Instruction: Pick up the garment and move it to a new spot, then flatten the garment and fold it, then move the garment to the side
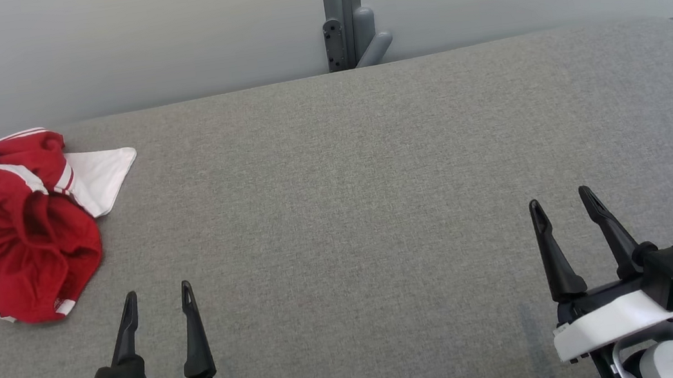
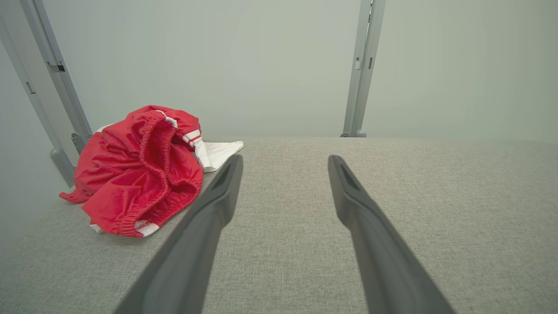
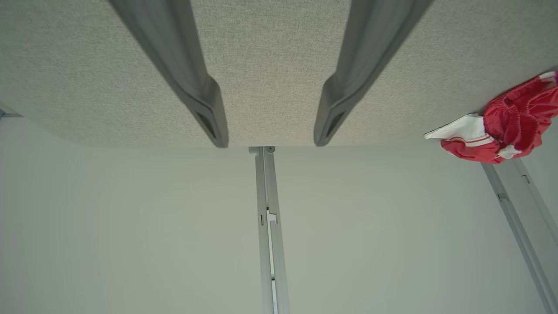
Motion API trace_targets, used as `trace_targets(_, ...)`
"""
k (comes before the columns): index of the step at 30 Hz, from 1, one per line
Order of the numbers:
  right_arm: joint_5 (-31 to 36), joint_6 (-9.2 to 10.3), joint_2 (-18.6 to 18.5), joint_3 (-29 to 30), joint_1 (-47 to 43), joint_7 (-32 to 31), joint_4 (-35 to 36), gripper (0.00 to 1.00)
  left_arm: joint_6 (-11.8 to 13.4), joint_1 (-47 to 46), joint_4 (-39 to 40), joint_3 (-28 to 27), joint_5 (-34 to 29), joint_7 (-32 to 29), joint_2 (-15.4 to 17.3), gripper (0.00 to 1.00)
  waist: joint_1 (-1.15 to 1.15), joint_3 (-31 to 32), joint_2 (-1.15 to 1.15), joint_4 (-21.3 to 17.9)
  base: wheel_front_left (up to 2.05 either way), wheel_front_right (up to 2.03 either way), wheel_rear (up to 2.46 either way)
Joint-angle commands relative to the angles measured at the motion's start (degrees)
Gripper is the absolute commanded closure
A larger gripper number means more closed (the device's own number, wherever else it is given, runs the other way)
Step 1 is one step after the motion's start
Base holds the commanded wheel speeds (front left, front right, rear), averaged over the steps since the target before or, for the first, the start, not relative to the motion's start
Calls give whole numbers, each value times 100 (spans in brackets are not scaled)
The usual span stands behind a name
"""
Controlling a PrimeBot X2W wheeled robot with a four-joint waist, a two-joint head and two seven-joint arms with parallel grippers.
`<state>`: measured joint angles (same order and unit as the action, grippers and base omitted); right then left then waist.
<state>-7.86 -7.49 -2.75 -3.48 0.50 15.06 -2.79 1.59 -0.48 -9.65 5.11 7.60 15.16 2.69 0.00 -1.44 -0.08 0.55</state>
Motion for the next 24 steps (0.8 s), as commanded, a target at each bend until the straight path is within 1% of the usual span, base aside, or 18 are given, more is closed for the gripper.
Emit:
trace_targets(1,28,0,-24,-1,-41,15,21,0,20,74,0,-3,24,3,36,0,0,-1,8,2,0,0,0)
trace_targets(8,22,-1,-24,17,-45,15,26,0,26,64,-7,13,7,3,36,0,0,-13,8,37,0,0,0)
trace_targets(13,30,-1,-21,37,-60,15,48,0,55,17,-39,-18,8,4,36,0,0,-18,8,162,0,0,0)
trace_targets(17,31,0,-21,25,-82,15,62,0,70,-9,-47,-31,10,3,36,0,0,-14,8,417,0,0,0)
trace_targets(24,20,0,-22,4,-123,15,50,0,82,32,-89,-36,41,3,34,0,0,31,8,1167,0,0,0)
